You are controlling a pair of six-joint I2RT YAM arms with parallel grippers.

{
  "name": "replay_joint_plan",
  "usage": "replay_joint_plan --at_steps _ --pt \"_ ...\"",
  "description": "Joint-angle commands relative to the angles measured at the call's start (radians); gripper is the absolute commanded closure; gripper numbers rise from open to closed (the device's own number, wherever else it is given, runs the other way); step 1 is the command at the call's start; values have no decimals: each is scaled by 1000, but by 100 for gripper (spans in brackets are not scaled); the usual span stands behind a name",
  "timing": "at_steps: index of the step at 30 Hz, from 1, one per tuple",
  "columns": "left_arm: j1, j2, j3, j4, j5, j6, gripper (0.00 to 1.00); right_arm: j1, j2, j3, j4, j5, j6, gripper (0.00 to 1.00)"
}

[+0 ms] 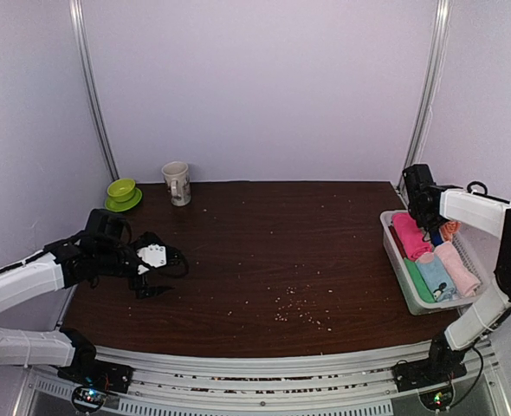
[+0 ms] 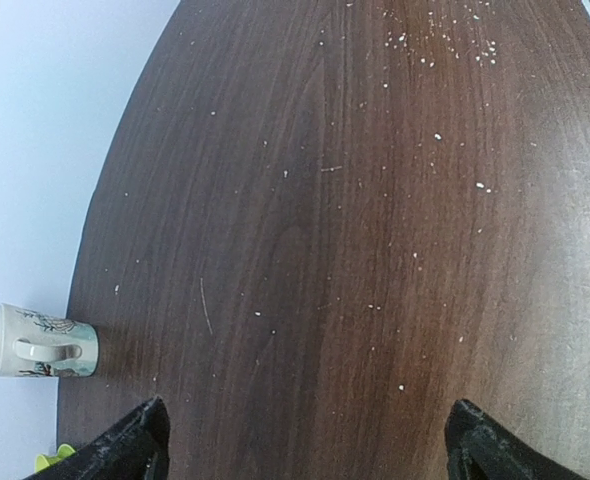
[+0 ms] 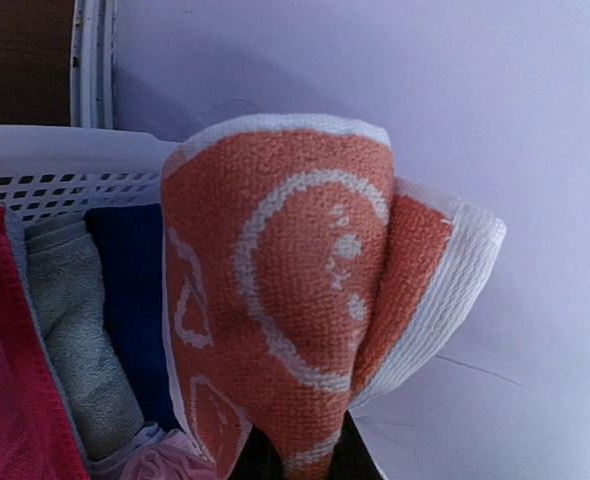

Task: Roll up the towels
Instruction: Place the towel in the bin.

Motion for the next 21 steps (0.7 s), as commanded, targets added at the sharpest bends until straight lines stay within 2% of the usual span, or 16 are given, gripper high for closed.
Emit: replay_joint_plan --at_steps 1,12,21 --pt "9 -25 -11 6 34 -16 2 -10 -2 -9 29 -134 -14 100" --pt "8 -36 -24 -4 52 -9 2 -17 23 -30 -18 -397 1 100" --pt "8 -50 -20 -14 65 -7 2 -103 22 -40 -49 -622 58 100"
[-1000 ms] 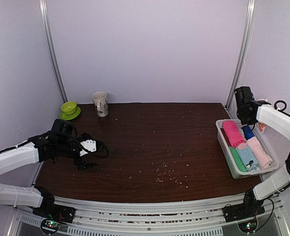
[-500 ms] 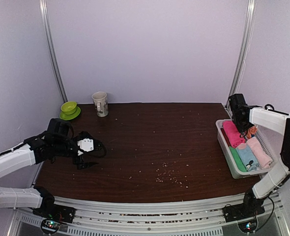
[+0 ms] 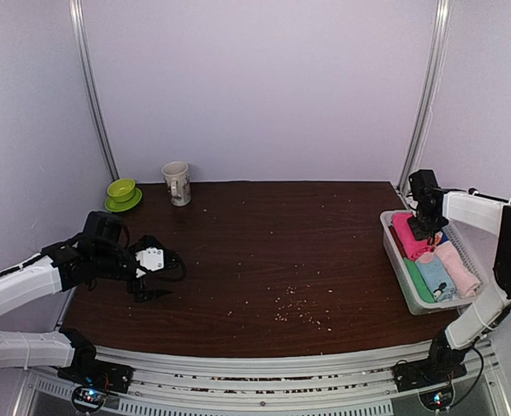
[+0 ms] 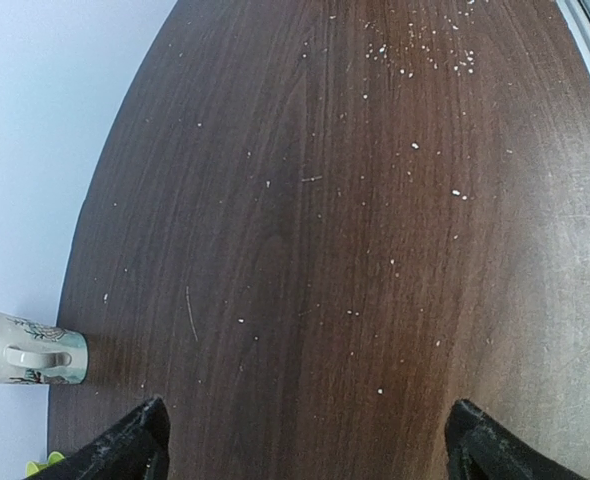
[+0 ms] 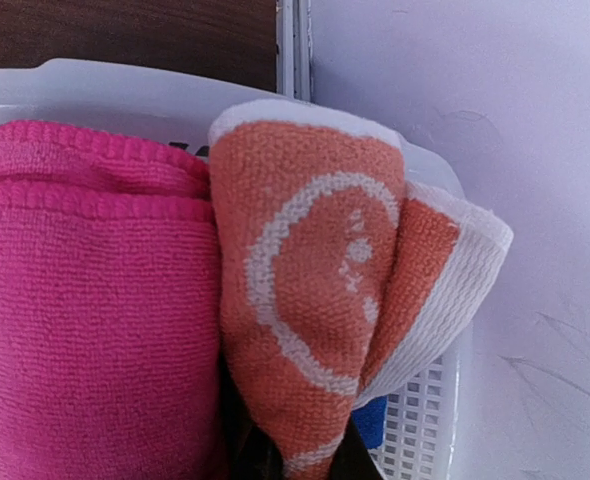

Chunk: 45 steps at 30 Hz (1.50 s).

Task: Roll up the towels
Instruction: Place the towel in the bin.

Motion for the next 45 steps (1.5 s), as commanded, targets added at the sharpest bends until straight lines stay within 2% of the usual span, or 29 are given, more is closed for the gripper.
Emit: replay_joint_plan --at_steps 1,7,10,17,21,33,42,45 --pt "9 -16 -3 7 27 -4 2 -57 1 -14 -27 -167 47 100" --pt "8 -25 -3 3 31 -4 2 -154 24 -6 -12 -322 87 100" --pt "9 -25 0 1 32 -5 2 -189 37 2 -10 -357 106 94" --pt "9 -17 1 1 37 -6 2 -237 42 23 -19 -346 148 58" --pt "8 -17 1 1 39 -6 2 -250 26 36 -31 -338 159 47" --pt "9 -13 -2 -1 42 -7 2 -258 -22 77 -61 -355 175 45" --pt "8 0 0 -3 44 -7 2 -266 -33 96 -78 -310 191 45" --pt "8 2 -3 -3 44 -7 2 -267 -51 104 -76 -332 195 39"
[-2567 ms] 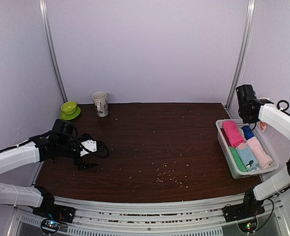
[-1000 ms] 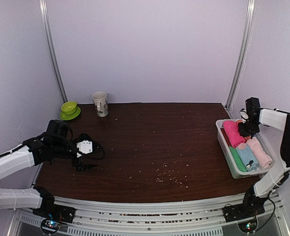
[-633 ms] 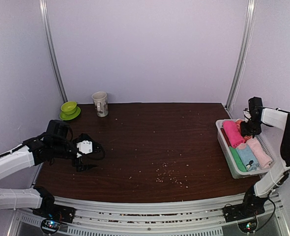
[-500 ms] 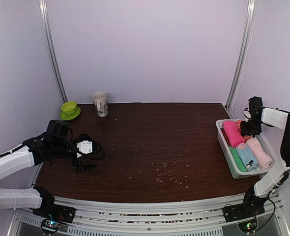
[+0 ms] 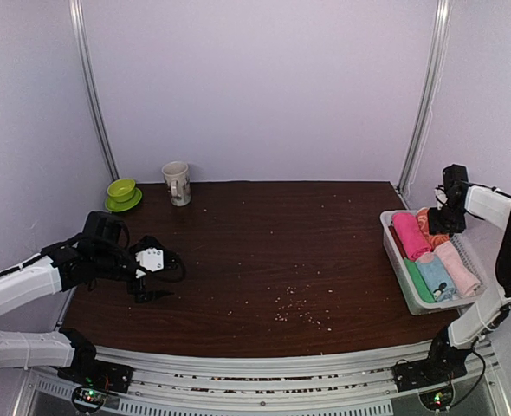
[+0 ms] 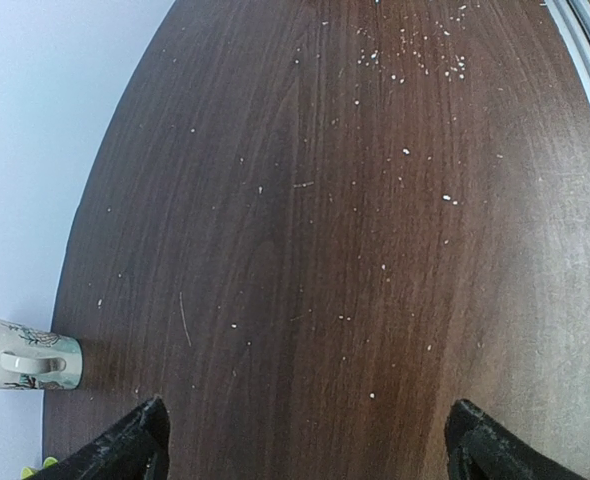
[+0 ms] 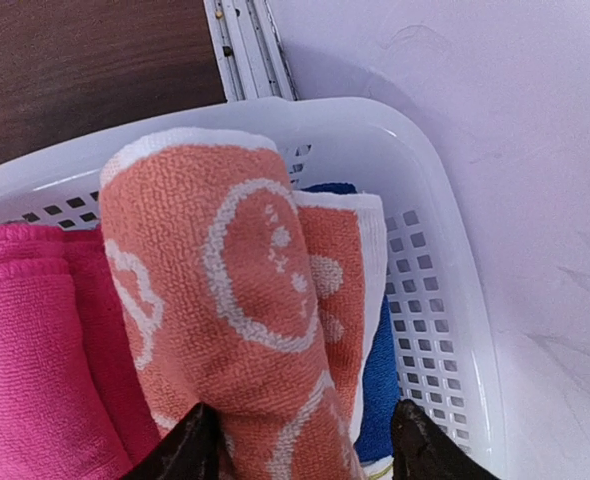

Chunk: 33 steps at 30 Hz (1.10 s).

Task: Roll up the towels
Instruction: Place the towel in the bin.

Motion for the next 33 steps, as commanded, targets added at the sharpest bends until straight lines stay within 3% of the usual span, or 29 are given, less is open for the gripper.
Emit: replay_joint_plan --at_steps 1,4,9,12,21,28,33 --pt "8 4 -2 3 20 -7 2 -12 -45 33 -7 11 22 38" --pt "8 5 -3 2 22 -7 2 -19 -48 33 -7 37 22 46" --pt "7 9 -2 1 23 -7 2 -21 -27 33 -5 58 26 76" --pt "7 10 -2 0 25 -6 2 -21 -12 33 -7 59 27 83" --pt "8 16 0 -5 28 -7 2 -21 77 29 -10 163 50 83" --pt "8 14 -2 -7 29 -7 2 -21 147 58 -31 198 75 76" --pt "8 18 -3 -6 28 -7 2 -21 106 91 -49 203 81 62"
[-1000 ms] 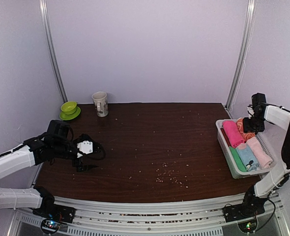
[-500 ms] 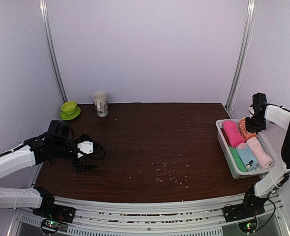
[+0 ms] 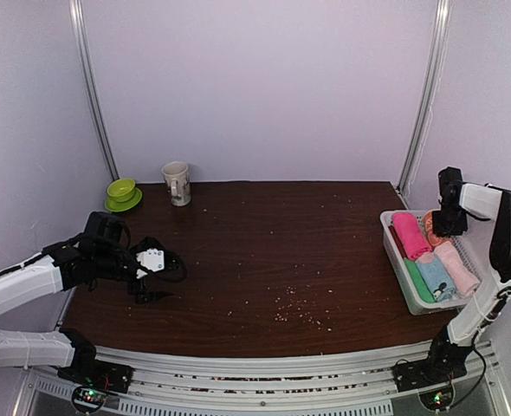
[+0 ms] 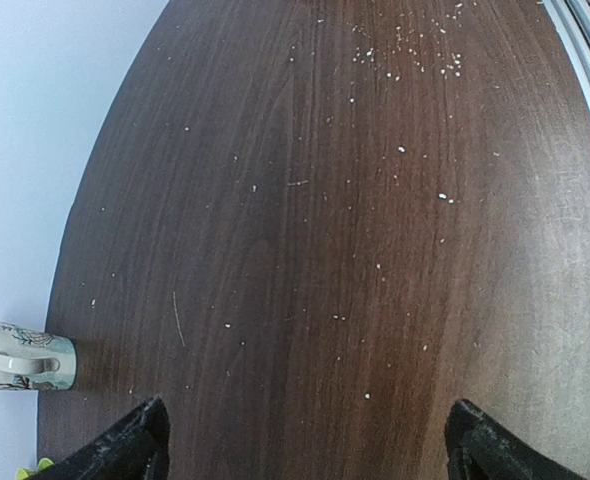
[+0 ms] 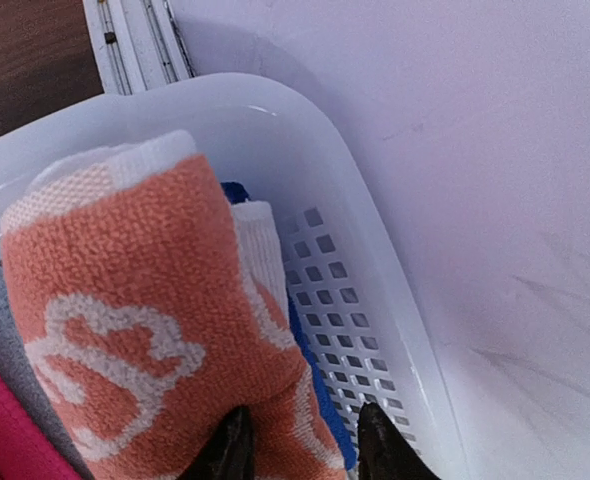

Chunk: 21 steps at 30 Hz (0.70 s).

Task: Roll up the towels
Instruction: Place the towel in the bin.

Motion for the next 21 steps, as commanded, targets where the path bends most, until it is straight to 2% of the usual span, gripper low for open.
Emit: replay_joint_plan --at_steps 1,5,15,21 --pt "7 7 -3 -5 21 -6 2 -7 -28 36 -37 13 16 60" --pt "6 11 -2 -4 22 -7 2 -7 -47 66 -62 3 18 55" --pt "7 15 -3 -1 18 -6 2 -6 -77 200 -88 -99 49 54" --pt "7 20 -4 0 14 -5 2 7 -39 210 -80 -138 63 54"
